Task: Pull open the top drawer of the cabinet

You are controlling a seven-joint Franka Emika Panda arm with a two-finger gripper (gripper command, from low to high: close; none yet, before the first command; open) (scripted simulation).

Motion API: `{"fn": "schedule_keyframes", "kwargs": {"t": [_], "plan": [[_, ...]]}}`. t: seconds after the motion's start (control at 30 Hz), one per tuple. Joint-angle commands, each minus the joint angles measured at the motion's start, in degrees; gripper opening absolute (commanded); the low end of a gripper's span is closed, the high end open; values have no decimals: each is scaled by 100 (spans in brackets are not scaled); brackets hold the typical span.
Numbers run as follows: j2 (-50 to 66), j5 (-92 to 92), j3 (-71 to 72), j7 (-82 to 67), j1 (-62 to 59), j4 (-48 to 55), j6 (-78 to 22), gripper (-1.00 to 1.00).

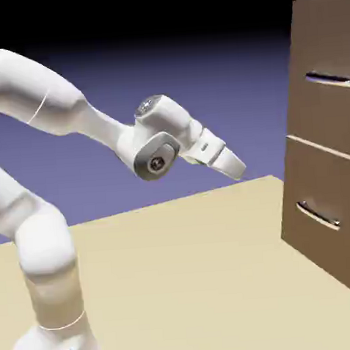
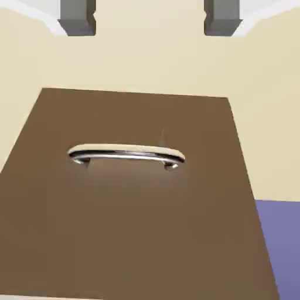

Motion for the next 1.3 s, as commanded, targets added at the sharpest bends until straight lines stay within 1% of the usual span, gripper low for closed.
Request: {"fn": "schedule_keyframes", "kwargs": {"t": [0.0,1.27], "plan": [[-100,250,103,59,-191,77,-82,0],[-3905,9718,4017,2301,-7439,3015,-3174,0]]}}
